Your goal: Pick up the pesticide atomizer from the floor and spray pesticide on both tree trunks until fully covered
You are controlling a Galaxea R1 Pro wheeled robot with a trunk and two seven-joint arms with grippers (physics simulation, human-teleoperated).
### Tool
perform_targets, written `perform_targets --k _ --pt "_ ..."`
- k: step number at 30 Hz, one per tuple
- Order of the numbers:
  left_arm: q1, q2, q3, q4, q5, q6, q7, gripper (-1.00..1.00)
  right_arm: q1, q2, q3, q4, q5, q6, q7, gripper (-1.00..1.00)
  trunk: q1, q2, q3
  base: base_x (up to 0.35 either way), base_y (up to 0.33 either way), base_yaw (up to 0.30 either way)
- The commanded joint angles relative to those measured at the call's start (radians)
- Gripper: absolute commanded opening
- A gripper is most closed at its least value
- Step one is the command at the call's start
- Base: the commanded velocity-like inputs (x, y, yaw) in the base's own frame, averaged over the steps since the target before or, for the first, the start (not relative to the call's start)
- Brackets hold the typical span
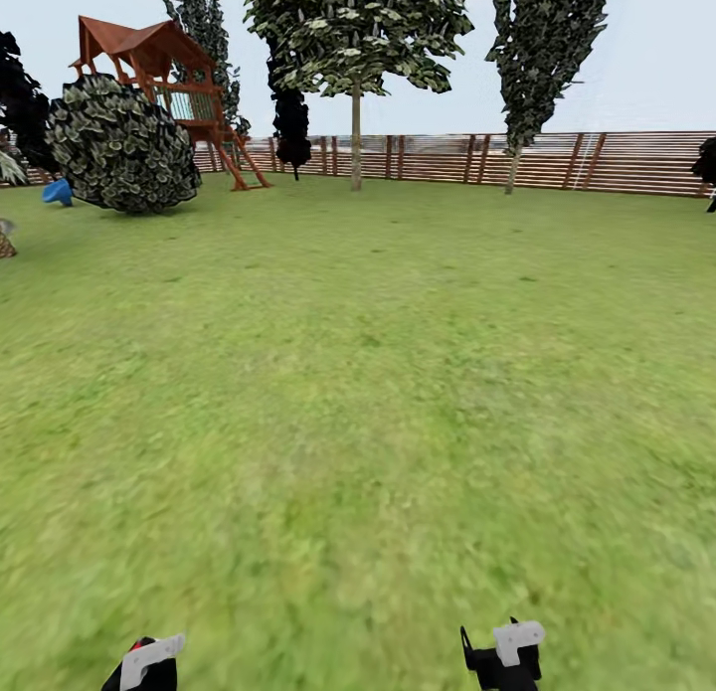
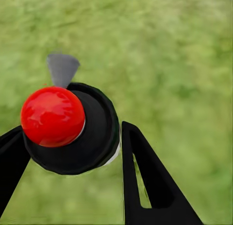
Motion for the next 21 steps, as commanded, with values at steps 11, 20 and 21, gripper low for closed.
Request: perform_targets --k 11,20,21 --pt "0.000 0.001 -0.007 0.000 0.002 -0.003 0.007 -1.00 -0.001 0.000 0.008 0.001 0.005 -0.001 -0.010 1.00 0.000 0.000 -0.001 0.340 0.000 0.000" --pt "0.000 0.001 -0.006 -0.001 0.002 -0.004 0.007 -1.00 -0.001 0.000 0.008 0.001 0.005 -0.001 -0.010 1.00 0.000 0.000 -0.001 0.340 0.000 0.000" --pt "0.000 0.001 -0.006 -0.001 0.002 -0.004 0.007 -1.00 -0.001 0.000 0.008 0.001 0.005 -0.001 -0.010 1.00 0.000 0.000 -0.001 0.340 0.000 0.000"
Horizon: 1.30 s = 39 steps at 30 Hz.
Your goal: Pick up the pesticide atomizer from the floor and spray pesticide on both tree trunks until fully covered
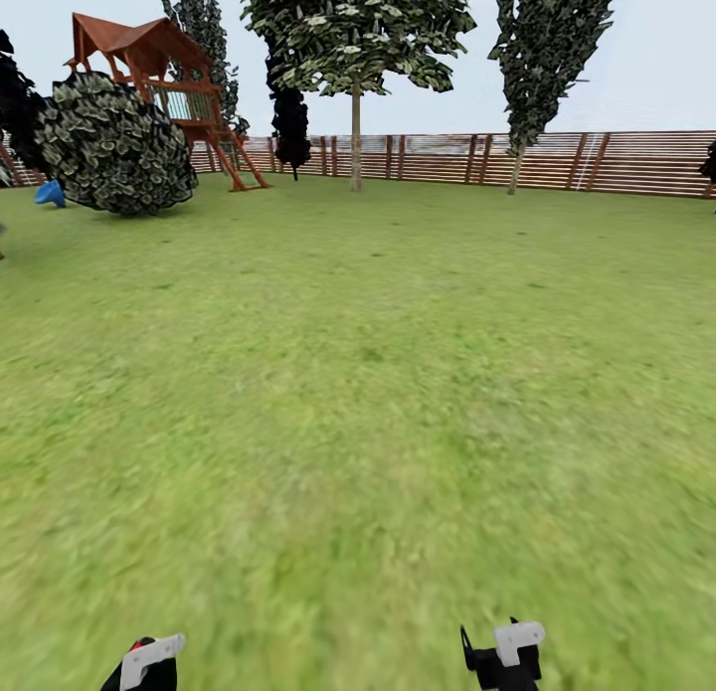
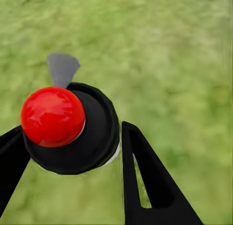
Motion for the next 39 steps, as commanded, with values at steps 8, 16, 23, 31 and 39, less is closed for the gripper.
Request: perform_targets --k 8,16,23,31,39 --pt "0.000 0.001 -0.007 0.001 0.002 -0.002 0.007 -1.00 -0.001 0.000 0.008 0.001 0.005 -0.001 -0.010 1.00 0.000 0.000 -0.001 0.340 0.000 0.000" --pt "0.000 0.001 -0.008 0.001 0.001 -0.002 0.007 -1.00 -0.001 0.000 0.008 0.001 0.005 -0.001 -0.010 1.00 0.000 0.000 -0.001 0.340 0.000 0.000" --pt "0.000 0.001 -0.008 0.001 0.001 -0.002 0.006 -1.00 -0.001 0.000 0.008 0.001 0.005 -0.001 -0.010 1.00 0.000 0.000 -0.001 0.340 0.000 0.000" --pt "0.000 0.001 -0.008 0.001 0.001 -0.002 0.006 -1.00 -0.001 0.000 0.008 0.001 0.005 -0.001 -0.010 1.00 0.000 0.000 -0.001 0.340 0.000 0.000" --pt "0.000 0.001 -0.008 0.001 0.001 -0.002 0.005 -1.00 -0.001 0.000 0.008 0.001 0.005 -0.001 -0.010 1.00 0.000 0.000 -0.001 0.340 0.000 0.000"
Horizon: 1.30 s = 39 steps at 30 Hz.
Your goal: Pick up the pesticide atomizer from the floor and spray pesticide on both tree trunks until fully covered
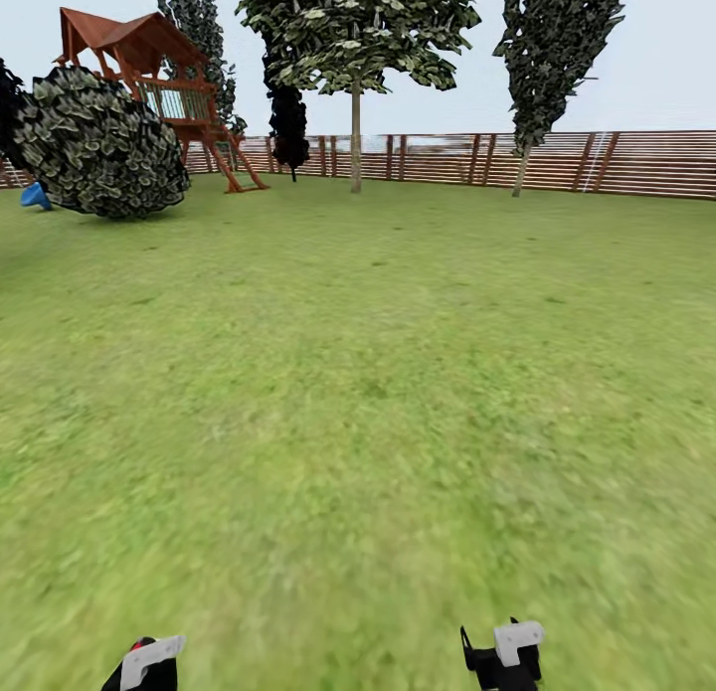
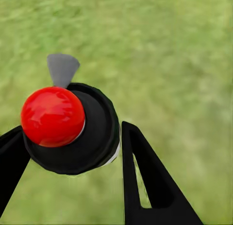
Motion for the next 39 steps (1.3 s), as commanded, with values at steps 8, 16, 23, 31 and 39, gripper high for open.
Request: perform_targets --k 8,16,23,31,39 --pt "0.000 0.001 -0.007 0.000 0.002 -0.003 0.007 -1.00 -0.001 0.000 0.008 0.001 0.005 -0.001 -0.010 1.00 0.000 0.000 -0.001 0.340 0.000 0.000" --pt "0.000 0.001 -0.007 0.000 0.002 -0.003 0.007 -1.00 -0.001 0.000 0.008 0.001 0.005 -0.001 -0.010 1.00 0.000 0.000 -0.001 0.340 0.000 0.000" --pt "0.000 0.001 -0.007 0.000 0.002 -0.003 0.007 -1.00 -0.001 0.000 0.008 0.001 0.004 -0.001 -0.010 1.00 0.000 0.000 -0.001 0.340 0.000 0.000" --pt "0.000 0.001 -0.007 0.000 0.002 -0.003 0.007 -1.00 -0.001 0.000 0.008 0.001 0.004 -0.001 -0.010 1.00 0.000 0.000 -0.001 0.340 0.000 0.000" --pt "0.000 0.001 -0.007 0.000 0.002 -0.003 0.007 -1.00 -0.001 0.000 0.008 0.001 0.005 -0.001 -0.009 1.00 0.000 0.000 -0.001 0.340 0.000 -0.043"
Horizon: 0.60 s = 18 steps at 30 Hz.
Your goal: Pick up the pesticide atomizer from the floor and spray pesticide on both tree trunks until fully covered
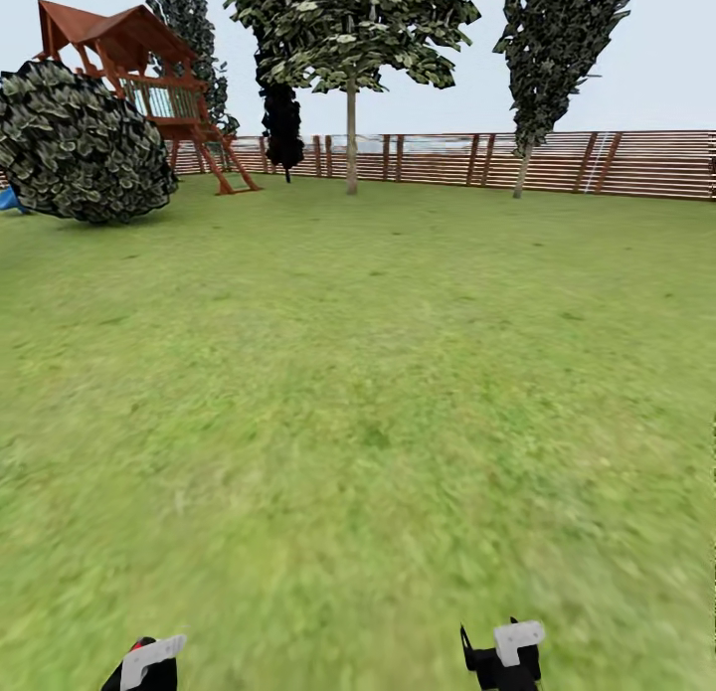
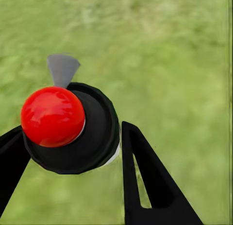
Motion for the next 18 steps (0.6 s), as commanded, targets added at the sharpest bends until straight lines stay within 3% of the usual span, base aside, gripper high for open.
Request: perform_targets --k 1,18 --pt "0.000 0.001 -0.007 0.000 0.002 -0.003 0.007 -1.00 -0.001 0.000 0.008 0.001 0.004 -0.001 -0.010 1.00 0.000 0.000 -0.001 0.340 0.000 -0.210" --pt "0.000 0.001 -0.007 0.000 0.002 -0.003 0.007 -1.00 -0.001 0.000 0.008 0.001 0.005 -0.001 -0.010 1.00 0.000 0.000 -0.001 0.340 0.000 -0.017"
